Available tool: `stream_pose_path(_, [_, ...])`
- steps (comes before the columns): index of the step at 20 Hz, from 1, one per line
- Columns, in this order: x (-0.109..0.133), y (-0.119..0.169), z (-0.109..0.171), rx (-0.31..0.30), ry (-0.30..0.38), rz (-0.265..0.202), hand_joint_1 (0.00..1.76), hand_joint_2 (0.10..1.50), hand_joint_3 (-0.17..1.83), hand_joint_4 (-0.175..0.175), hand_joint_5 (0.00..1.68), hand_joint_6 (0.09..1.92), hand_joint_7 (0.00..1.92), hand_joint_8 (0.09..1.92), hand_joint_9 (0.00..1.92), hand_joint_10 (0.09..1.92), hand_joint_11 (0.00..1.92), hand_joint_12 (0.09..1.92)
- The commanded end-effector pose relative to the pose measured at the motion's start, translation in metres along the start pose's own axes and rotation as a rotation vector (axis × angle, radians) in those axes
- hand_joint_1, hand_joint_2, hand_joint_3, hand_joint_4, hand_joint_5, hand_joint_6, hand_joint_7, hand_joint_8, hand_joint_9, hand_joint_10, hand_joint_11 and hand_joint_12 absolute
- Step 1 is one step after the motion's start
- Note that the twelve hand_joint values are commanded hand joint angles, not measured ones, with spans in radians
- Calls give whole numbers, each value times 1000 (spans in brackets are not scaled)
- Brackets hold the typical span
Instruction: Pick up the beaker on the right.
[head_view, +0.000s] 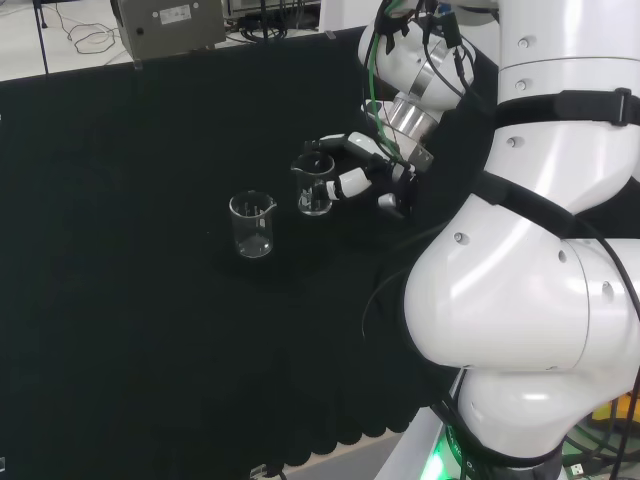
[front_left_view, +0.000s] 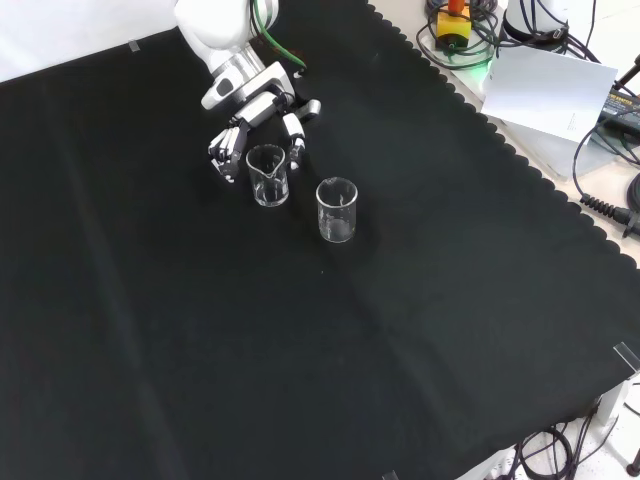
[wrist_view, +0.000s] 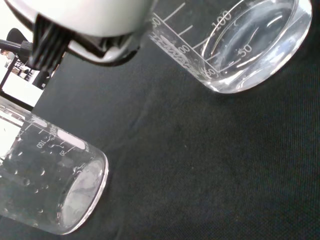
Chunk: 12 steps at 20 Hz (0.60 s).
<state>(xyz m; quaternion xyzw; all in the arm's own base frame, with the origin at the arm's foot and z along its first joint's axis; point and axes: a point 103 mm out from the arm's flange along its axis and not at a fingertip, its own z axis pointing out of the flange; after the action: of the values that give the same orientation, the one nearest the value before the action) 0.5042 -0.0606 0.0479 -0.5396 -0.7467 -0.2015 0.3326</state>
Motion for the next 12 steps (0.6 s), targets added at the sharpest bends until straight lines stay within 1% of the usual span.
stream_pose_path(1, [-1, 2, 4, -8, 31, -17, 966, 471, 648, -71, 556, 87, 406, 807, 528, 658, 75, 1387])
stream_pose_path(6, [5, 2, 7, -31, 46, -58, 970, 471, 650, -70, 551, 90, 422, 801, 550, 634, 88, 1378])
stream_pose_path(10, [6, 2, 11, -60, 74, -66, 963, 471, 649, -70, 548, 100, 426, 801, 555, 628, 90, 1378])
stream_pose_path(12, [7, 3, 12, -55, 74, -68, 951, 468, 647, -70, 544, 102, 426, 801, 556, 627, 91, 1378])
